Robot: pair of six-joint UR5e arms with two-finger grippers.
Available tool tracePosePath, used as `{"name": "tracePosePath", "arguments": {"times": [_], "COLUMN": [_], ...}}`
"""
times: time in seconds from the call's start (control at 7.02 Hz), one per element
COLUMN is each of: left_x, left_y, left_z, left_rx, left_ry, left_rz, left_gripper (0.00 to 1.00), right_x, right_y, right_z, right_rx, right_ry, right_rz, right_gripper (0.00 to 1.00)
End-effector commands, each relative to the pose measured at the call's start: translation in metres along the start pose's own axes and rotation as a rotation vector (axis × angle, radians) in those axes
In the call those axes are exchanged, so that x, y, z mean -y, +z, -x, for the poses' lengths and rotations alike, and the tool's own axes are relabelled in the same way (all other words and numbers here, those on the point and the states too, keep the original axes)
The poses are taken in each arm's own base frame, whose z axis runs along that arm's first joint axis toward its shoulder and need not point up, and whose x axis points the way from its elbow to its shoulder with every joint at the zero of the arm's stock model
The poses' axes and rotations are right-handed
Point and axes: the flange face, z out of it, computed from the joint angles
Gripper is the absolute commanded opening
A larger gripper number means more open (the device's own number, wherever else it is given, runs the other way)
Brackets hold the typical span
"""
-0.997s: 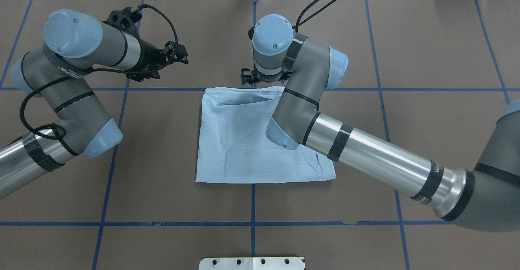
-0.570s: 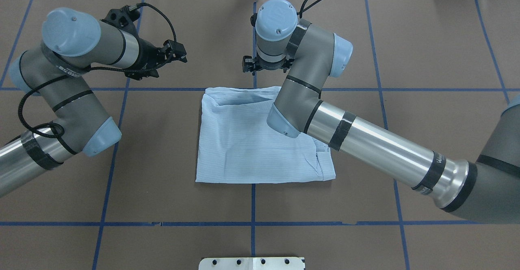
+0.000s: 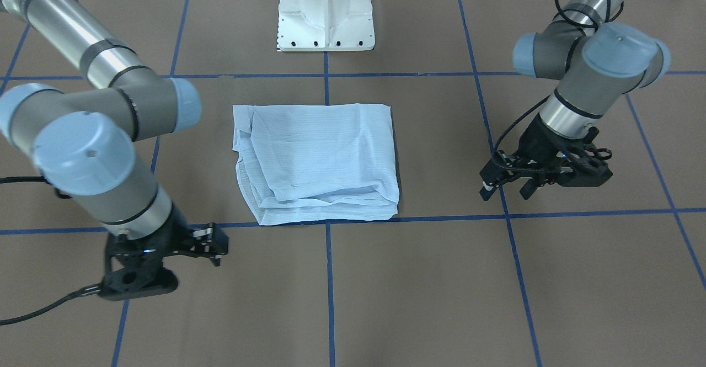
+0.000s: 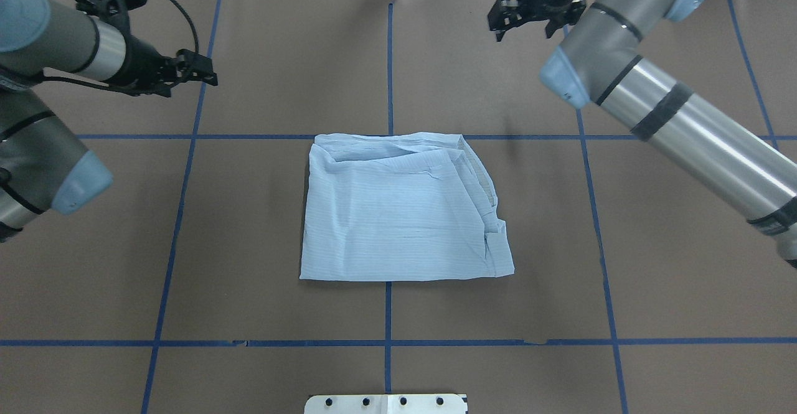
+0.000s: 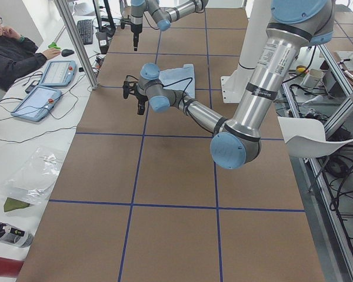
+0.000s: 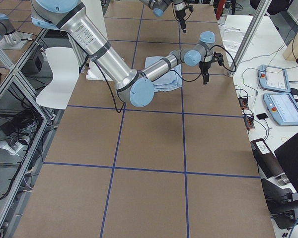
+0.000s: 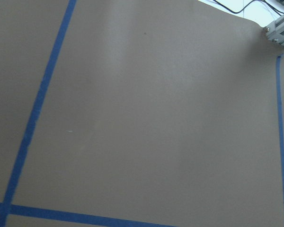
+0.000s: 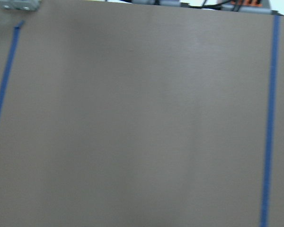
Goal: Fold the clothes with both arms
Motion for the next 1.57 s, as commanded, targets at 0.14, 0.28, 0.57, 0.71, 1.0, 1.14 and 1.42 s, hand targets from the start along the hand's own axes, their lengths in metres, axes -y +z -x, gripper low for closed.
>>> {"name": "tracePosePath", "arguments": {"times": [0.14,0.28,0.57,0.71,1.0,1.14,1.42], "left_x": [0.031,0.038,0.040,0.023,0.022,0.019,0.015], "left_y": [-0.072,-0.088,-0.127,-0.128,-0.106,-0.109,-0.105], "left_z": [0.147,0.190,0.276,0.321,0.351,0.351,0.362], "left_rx": [0.111,0.182,0.282,0.308,0.306,0.281,0.284], "left_ry": [0.231,0.327,0.511,0.454,0.292,0.340,0.338], "left_rz": [0.026,0.050,0.111,0.144,0.096,0.049,0.050], "left_gripper": [1.00,1.00,1.00,1.00,1.00,1.00,1.00], "right_x": [-0.014,-0.052,-0.122,-0.137,-0.145,-0.145,-0.174], "right_y": [-0.056,-0.061,-0.053,-0.048,-0.044,-0.046,-0.037], "right_z": [-0.262,-0.325,-0.401,-0.415,-0.422,-0.425,-0.457], "right_rx": [0.041,0.023,0.013,0.021,0.013,-0.025,-0.184], "right_ry": [-0.119,-0.178,-0.104,-0.085,-0.062,-0.067,-0.044], "right_rz": [0.053,0.051,0.087,0.097,0.105,0.096,0.117], "right_gripper": [1.00,1.00,1.00,1.00,1.00,1.00,1.00]}}
